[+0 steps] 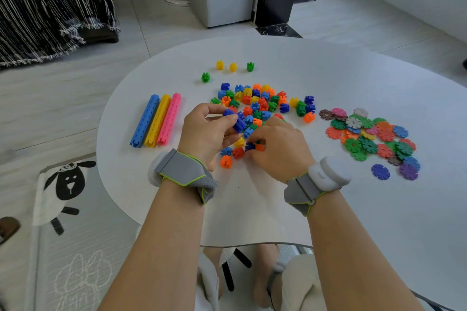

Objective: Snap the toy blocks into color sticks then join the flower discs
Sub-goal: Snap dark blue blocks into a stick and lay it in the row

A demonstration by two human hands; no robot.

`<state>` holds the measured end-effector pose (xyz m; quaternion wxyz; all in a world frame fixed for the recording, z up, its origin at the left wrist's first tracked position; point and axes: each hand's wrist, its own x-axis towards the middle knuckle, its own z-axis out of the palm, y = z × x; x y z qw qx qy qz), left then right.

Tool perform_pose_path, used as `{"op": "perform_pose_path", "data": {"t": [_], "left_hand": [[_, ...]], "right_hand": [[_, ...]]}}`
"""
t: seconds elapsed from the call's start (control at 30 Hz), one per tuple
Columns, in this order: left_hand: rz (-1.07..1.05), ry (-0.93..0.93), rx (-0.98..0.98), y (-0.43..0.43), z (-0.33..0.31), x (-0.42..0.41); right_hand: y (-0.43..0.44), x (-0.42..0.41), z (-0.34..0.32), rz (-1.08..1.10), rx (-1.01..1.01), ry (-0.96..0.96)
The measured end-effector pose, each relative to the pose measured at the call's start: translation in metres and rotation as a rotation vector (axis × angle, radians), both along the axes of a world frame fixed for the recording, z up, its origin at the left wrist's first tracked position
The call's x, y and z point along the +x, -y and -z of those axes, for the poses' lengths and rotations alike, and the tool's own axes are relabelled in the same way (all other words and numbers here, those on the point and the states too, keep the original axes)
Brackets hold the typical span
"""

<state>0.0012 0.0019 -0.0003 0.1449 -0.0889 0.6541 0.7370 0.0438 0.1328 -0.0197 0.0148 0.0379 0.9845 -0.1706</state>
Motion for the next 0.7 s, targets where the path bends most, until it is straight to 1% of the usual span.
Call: {"op": "perform_pose_path", "data": {"t": [0.13, 0.23, 0.37, 0.53, 0.7], "left_hand": [[-0.016, -0.005, 0.000, 0.0001, 0.0007, -0.0013], [-0.026, -0.004, 0.007, -0.0007, 0.0018, -0.0018], [-0.026, 0.006, 0.002, -0.0014, 0.0031, -0.0018], [-0.037, 0.010, 0.020, -0.0008, 0.0041, -0.0036], [-0.046, 0.021, 0.029, -0.0038, 0.0047, -0.0023]], "right_hand": [[0.0012, -0.0021, -0.0024, 0.112, -0.296, -0.162], [0.0043, -0.0016, -0.0046, 0.184, -0.448, -0.234], [0.0068, -0.0014, -0.0076, 0.176, -0.439, -0.275], [0.0037, -0.0038, -0.0016, 0.219, -0.436, -0.203], [0.0054, -0.0058, -0.0006, 0.248, -0.460, -0.227]]}}
